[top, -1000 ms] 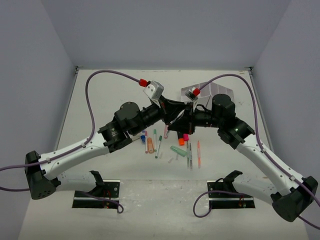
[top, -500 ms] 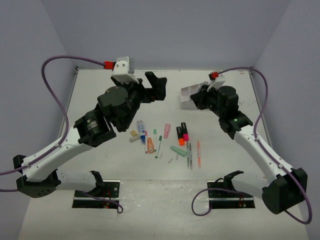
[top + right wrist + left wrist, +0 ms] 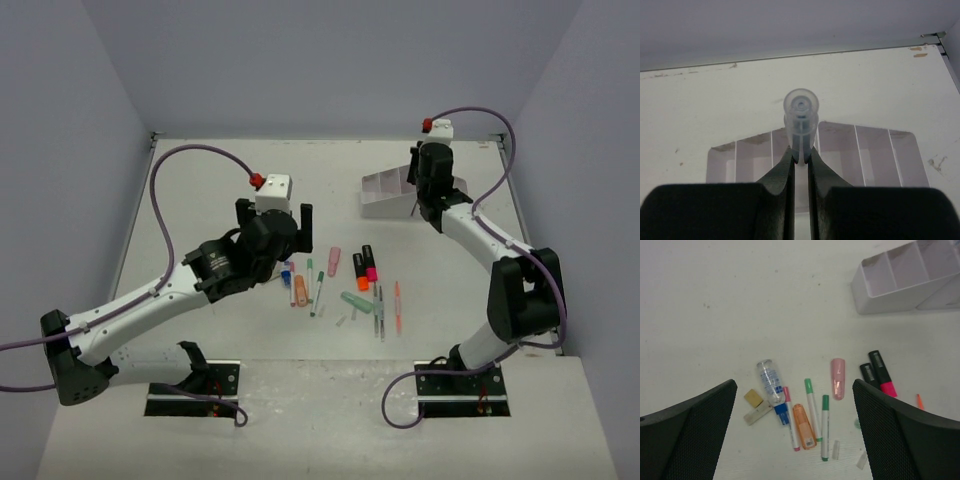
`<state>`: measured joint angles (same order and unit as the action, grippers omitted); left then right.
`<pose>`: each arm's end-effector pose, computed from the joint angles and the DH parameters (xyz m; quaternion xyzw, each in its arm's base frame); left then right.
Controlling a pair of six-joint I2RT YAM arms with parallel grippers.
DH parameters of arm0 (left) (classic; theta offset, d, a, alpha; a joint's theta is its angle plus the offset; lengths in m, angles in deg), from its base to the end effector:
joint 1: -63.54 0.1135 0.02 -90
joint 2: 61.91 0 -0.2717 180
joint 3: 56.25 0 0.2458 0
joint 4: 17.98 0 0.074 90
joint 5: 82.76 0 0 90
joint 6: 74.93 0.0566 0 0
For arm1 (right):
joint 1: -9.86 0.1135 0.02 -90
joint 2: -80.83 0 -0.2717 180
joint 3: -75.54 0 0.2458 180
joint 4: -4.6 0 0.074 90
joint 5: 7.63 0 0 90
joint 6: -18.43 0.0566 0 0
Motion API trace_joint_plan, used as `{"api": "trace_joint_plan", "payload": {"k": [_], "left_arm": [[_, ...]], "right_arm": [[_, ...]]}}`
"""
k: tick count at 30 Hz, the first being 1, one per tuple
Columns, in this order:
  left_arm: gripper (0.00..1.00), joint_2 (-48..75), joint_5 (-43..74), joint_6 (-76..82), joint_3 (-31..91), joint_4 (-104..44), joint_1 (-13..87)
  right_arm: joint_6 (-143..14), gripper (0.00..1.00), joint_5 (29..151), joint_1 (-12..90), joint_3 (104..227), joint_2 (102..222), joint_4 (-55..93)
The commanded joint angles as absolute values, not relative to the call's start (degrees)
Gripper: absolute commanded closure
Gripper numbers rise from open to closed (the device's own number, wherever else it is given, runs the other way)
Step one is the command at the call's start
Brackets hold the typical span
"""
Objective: Sort the stationery into containers
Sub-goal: Place the pen in the storage box, then pick up the pen from the center of the board.
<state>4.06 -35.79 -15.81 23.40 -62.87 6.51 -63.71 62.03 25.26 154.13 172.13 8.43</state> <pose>0.1667 -0.1861 0.3600 0.0080 0.8303 -0.0869 0.5505 0.3791 0.0840 0.2949 0.0535 0.7941 -0.0199 0.6051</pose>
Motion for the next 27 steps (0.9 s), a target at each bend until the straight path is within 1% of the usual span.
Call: {"api": "trace_joint_plan", "payload": {"k": [1,4,7,8,11,13,17,20,24,27], "left_arm": [[0.0,4.0,-29.1,-17.7,20.0,-61.0,11.9],[0.0,4.3,-28.2,-17.7,17.8,-59.8,12.4],[0.0,4.9,-27.9,-17.8,17.0,-59.3,12.5],[0.0,5.2,-27.7,-17.8,16.8,-59.1,12.5],[0.0,5.4,-27.6,-17.9,16.1,-59.1,12.5],[0.0,5.2,-27.9,-17.7,15.8,-59.6,12.7],[0.0,4.2,-28.7,-17.7,15.8,-60.9,13.2],[0.0,3.1,-29.9,-18.1,16.4,-62.7,13.3],[0.0,2.1,-34.2,-19.9,18.0,-67.3,13.6],[0.0,1.8,-38.2,-22.0,19.9,-71.5,13.8]], "right_arm": [[-64.3,0.94,59.9,25.2,156.8,173.8,5.0],[-62.9,0.92,61.2,25.2,155.6,173.9,5.2],[-62.0,0.84,62.9,25.2,154.9,173.7,5.1],[-61.7,0.75,63.0,25.2,154.9,173.8,5.4],[-61.3,0.57,63.0,25.2,155.3,173.9,6.6],[-61.1,0.47,62.5,25.2,155.6,173.7,7.8],[-60.6,0.47,62.5,25.2,156.1,171.6,9.5],[-59.8,0.5,63.9,26.4,155.7,167.0,12.2],[-56.2,0.5,65.4,31.4,155.7,154.3,26.0],[-52.9,0.53,68.0,33.9,153.0,145.8,36.7]]}}
